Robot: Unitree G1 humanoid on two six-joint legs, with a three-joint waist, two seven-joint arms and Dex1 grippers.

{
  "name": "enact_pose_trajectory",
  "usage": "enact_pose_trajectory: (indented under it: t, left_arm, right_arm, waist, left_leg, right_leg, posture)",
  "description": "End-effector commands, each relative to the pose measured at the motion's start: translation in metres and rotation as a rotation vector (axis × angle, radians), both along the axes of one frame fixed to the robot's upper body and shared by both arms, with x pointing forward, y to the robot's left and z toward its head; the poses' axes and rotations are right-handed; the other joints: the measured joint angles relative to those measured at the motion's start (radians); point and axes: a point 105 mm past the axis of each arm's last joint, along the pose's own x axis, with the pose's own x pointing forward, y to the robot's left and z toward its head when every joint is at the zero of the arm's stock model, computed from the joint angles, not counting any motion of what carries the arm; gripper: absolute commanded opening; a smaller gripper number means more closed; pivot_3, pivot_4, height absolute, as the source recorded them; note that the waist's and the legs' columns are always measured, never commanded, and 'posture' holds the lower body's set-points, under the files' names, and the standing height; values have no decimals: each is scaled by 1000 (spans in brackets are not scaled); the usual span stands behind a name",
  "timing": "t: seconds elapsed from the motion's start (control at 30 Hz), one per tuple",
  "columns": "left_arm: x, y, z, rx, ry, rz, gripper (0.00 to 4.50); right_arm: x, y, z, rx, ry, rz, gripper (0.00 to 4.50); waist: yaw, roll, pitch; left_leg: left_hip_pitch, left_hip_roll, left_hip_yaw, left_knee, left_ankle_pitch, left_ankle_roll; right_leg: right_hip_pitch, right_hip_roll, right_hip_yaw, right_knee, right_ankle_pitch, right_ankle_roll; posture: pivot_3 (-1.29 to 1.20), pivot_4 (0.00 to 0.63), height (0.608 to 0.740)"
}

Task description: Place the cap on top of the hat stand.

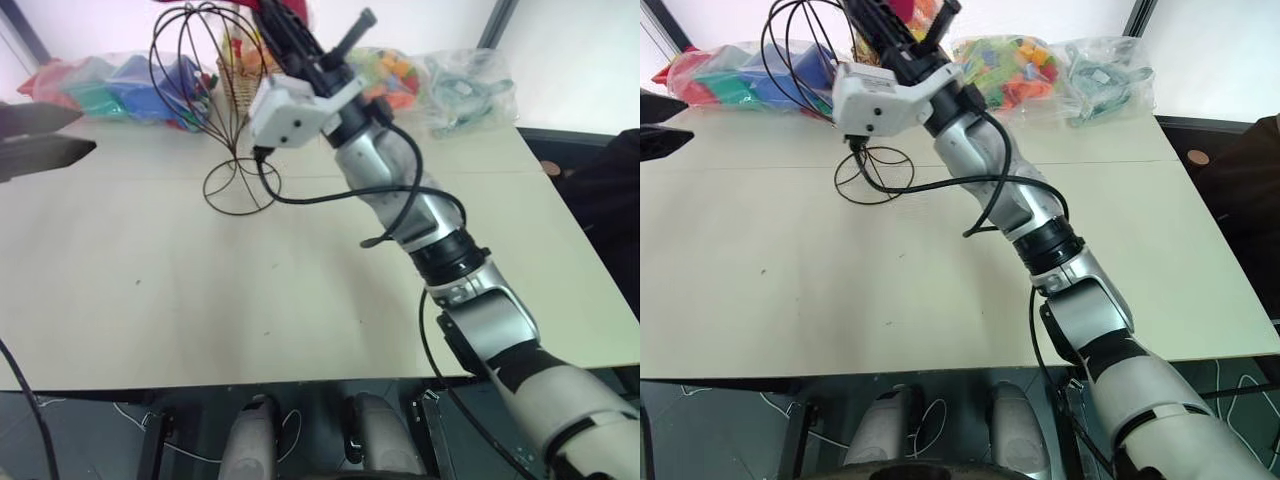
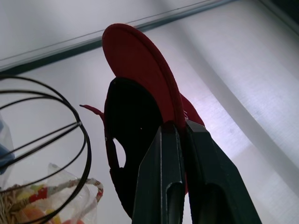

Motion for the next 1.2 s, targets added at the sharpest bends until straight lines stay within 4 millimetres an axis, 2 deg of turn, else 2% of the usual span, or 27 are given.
enact_pose_trajectory:
  t: [0.03,0.4,0.6,0.77,1.2]
  left_arm:
    - [-13,0,19,9,-75,7,4500]
    - [-15,-3,17,-8,-79,21,4500]
    - [-15,-5,17,-16,-82,24,4500]
    - [-14,-6,15,-22,-79,27,4500]
    - [-9,-7,10,-46,-71,25,4500]
  right_arm:
    - [-11,10,10,13,-27,43,67]
    - [-7,34,-31,-44,90,94,67]
    - [-7,34,-51,-113,76,24,67]
    - [-10,32,-57,-123,69,1,67]
    - [-25,31,-97,-301,93,1,67]
  waist:
    - [0,0,0]
    - [0,0,0]
    - [-1,0,0]
    - [-1,0,0]
    - [0,-1,0]
  left_leg:
    - [0,0,0,0,0,0]
    - [0,0,0,0,0,0]
    - [0,0,0,0,0,0]
    - [0,0,0,0,0,0]
    - [0,0,0,0,0,0]
  right_leg:
    - [0,0,0,0,0,0]
    - [0,0,0,1,0,0]
    - [0,0,0,1,0,0]
    - [-1,0,0,2,0,0]
    - [-1,0,0,2,0,0]
  posture:
    - [0,150,740]
    - [0,150,740]
    - [0,150,740]
    - [0,150,740]
    - [0,150,740]
